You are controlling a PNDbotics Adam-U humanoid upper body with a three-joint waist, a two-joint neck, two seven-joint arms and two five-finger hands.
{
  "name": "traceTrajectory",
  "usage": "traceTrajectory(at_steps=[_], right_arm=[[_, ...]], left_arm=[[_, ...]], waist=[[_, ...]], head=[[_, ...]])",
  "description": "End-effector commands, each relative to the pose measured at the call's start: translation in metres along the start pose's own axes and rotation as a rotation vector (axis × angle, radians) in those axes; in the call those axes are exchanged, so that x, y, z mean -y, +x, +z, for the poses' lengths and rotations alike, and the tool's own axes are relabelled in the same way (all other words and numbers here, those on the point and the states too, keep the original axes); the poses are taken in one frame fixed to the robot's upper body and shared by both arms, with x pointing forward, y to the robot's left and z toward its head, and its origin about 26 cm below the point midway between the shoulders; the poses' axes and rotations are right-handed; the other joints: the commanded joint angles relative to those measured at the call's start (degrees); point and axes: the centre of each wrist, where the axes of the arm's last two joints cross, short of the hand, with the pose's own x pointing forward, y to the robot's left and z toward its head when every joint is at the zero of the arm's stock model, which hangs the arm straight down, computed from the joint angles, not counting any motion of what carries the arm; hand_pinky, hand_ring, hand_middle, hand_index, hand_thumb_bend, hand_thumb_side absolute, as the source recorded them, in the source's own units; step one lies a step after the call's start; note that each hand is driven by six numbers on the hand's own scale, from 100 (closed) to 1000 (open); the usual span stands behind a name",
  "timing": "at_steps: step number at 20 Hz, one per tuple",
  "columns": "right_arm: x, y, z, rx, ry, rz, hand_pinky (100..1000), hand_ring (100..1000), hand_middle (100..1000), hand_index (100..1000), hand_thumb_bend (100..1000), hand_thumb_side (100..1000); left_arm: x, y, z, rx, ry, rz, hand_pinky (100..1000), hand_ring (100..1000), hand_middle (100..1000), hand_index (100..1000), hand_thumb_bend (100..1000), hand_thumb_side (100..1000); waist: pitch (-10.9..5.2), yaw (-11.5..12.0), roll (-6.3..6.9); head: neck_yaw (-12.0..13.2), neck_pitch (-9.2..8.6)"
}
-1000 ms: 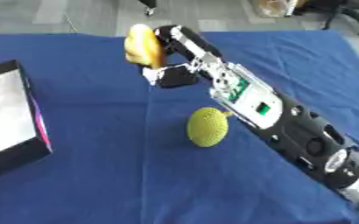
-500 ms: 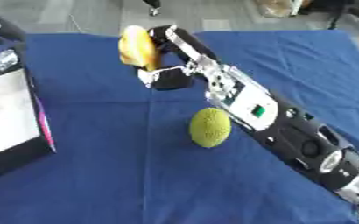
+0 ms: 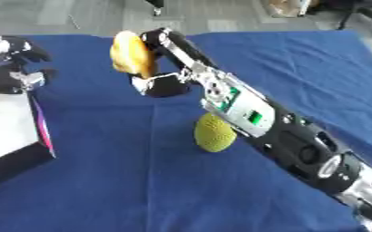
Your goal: Pick up the objects with one hand, pass them to the other hand, and then place them into the box on the other side of the table.
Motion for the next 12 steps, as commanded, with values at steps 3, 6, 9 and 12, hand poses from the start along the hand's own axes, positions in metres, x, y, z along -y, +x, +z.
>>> traceTrajectory(at_steps=[3, 6, 9, 12], right_arm=[[0.004, 0.003, -0.004, 0.031, -0.01, 0.049, 692, 705, 512, 596, 100, 100], [0.001, 0.002, -0.005, 0.034, -0.001, 0.07, 693, 703, 512, 597, 100, 100], [-0.001, 0.001, -0.007, 0.03, 0.008, 0.083, 693, 701, 512, 596, 100, 100], [-0.003, 0.001, -0.008, 0.041, 0.008, 0.105, 693, 696, 512, 596, 100, 100]], left_arm=[[-0.008, 0.016, -0.005, 0.026, 0.009, -0.033, 887, 864, 821, 807, 386, 605], [-0.006, 0.022, -0.009, 0.039, 0.003, -0.031, 892, 867, 825, 802, 420, 603], [-0.004, 0.027, -0.012, 0.045, -0.005, -0.027, 897, 871, 831, 801, 481, 616], [-0.001, 0.029, -0.015, 0.043, -0.015, -0.022, 901, 873, 833, 801, 519, 626]], waist=[[-0.06, 0.1, 0.73], [0.18, 0.2, 0.69], [0.37, 0.2, 0.59], [0.55, 0.3, 0.54]], head=[[0.0, 0.32], [0.0, 0.32], [0.1, 0.32], [0.7, 0.32]])
